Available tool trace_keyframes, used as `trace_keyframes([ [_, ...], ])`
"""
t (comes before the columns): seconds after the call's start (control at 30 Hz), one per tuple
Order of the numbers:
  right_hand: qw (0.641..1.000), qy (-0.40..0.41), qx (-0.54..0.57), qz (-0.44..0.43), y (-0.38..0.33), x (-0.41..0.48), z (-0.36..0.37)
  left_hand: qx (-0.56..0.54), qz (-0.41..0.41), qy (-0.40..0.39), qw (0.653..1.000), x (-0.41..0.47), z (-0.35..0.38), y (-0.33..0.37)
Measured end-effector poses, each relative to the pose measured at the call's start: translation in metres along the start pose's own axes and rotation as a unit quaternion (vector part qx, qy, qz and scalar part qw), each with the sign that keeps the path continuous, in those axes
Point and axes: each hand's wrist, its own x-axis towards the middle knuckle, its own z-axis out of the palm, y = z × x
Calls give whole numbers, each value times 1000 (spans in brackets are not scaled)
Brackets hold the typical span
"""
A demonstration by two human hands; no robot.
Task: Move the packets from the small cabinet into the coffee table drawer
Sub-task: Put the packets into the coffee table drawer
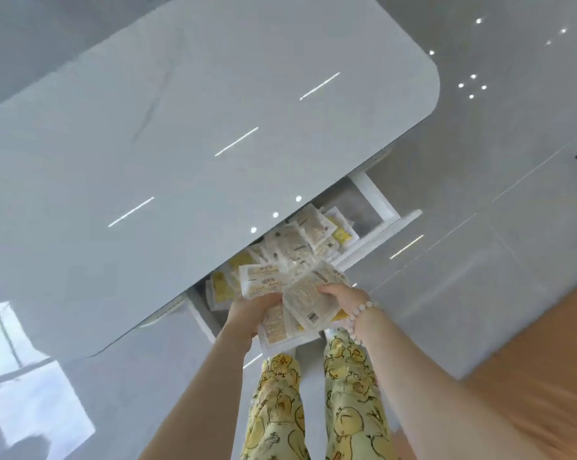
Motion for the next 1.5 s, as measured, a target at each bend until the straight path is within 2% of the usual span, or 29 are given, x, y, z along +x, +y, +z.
trace_keyframes([
  [0.1, 993, -13, -113, 27, -8, 48, 5, -19, -44, 40, 998, 39, 6, -19],
  [0.33, 969, -17, -246, -12, -40, 156, 34, -53, -83, 85, 992, 164, 14, -37],
  [0.43, 960, -12, -278, -34, -51, 197, 47, -84, -72, 97, 989, 215, 14, -43],
  [0.5, 948, -13, -314, -58, -55, 222, 57, -64, -49, 85, 993, 233, 19, -38],
  [0.6, 938, -15, -336, -85, -59, 254, 71, -67, -35, 126, 989, 262, 20, -42],
  [0.73, 899, -1, -419, -129, -66, 270, 86, -58, -27, 149, 987, 281, 17, -48],
  [0.83, 867, 68, -439, -226, -60, 267, 92, -20, -5, 166, 986, 279, 21, -48],
  [0.93, 837, 103, -464, -270, -59, 265, 97, 32, 10, 184, 982, 276, 23, -44],
  [1.07, 829, 129, -469, -274, -64, 264, 95, 120, 13, 225, 967, 275, 18, -39],
  [1.27, 756, 187, -550, -302, -56, 264, 101, 211, 46, 277, 936, 274, 26, -34],
  [1.5, 770, 179, -535, -297, -50, 262, 101, 303, 43, 283, 909, 270, 28, -31],
])
